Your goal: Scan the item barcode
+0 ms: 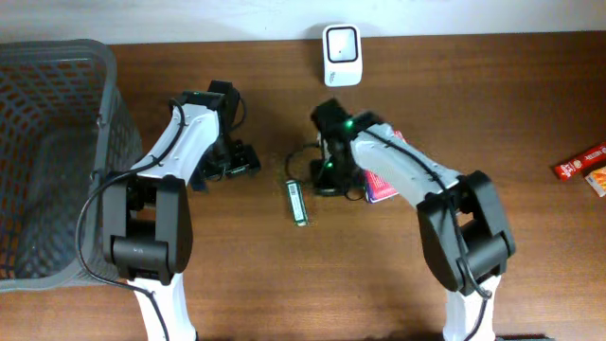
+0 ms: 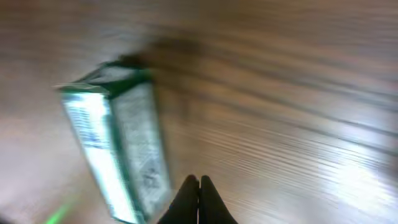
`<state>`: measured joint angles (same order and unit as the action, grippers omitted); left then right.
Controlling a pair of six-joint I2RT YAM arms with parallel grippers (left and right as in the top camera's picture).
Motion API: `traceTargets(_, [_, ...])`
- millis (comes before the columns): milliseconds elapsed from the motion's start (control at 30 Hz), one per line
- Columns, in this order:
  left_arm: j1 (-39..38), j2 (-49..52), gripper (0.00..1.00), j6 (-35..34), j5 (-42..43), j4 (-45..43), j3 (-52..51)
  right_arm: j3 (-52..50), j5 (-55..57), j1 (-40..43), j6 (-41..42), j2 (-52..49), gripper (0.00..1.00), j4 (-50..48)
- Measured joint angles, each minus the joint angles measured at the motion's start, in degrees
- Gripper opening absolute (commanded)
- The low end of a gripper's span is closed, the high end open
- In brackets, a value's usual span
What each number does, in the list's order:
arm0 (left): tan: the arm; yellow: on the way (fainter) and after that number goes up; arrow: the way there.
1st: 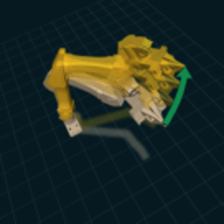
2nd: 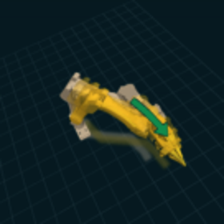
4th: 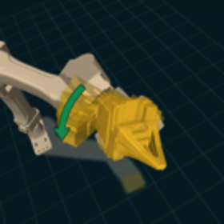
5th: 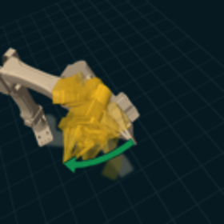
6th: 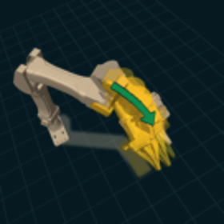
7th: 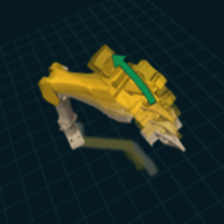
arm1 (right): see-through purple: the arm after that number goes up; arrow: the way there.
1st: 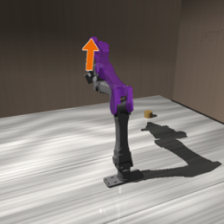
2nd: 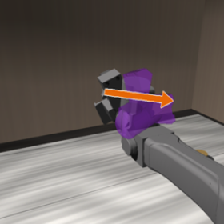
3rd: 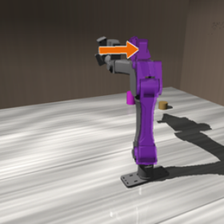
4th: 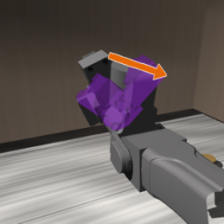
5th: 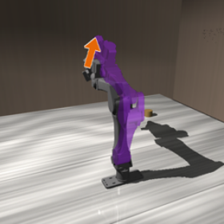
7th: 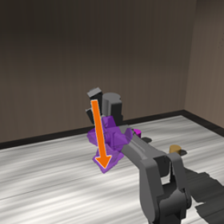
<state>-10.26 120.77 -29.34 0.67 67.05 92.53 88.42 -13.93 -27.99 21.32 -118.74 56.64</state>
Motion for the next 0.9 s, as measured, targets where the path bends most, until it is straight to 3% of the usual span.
traceTargets(100, [-0.11, 0.00, 0.99, 1.33, 3.50, 0.00, 0.00, 2.78, 6.67, 0.31, -1.92, 1.14, 0.04, 4.09])
traceTargets(133, [-0.11, 0.00, 0.91, 2.10, 4.94, 0.00, 0.00, 2.78, 5.99, 0.42, -2.29, 1.16, 0.04, 4.00])
traceTargets(200, [-0.61, 0.00, 0.58, 6.43, 11.69, 0.04, 0.00, 2.82, 1.70, 0.96, -3.76, 1.16, 0.04, 3.54])
traceTargets(333, [-5.84, 0.28, 0.09, 8.46, 16.55, -4.39, -4.59, 2.84, -1.86, 6.05, -4.63, 1.16, 0.04, 4.24])
traceTargets(433, [-7.13, 0.87, 0.05, 8.55, 20.24, -8.46, -8.35, 2.89, -7.17, 14.21, -8.35, 1.16, 0.04, 7.21])
traceTargets(667, [-11.43, 0.87, 0.00, 4.26, 23.56, -15.43, -8.98, 2.89, -9.38, 15.08, -10.69, 1.16, 0.06, 7.48])
traceTargets(867, [-13.03, 0.85, 0.00, 8.26, 39.01, -22.80, -8.83, 2.89, -9.31, 15.08, -11.28, 1.16, 0.10, 7.43])
traceTargets(900, [-13.05, 0.85, 0.00, 9.75, 40.54, -22.38, -8.28, 2.89, -9.09, 15.08, -11.32, 1.16, 0.17, 7.45])
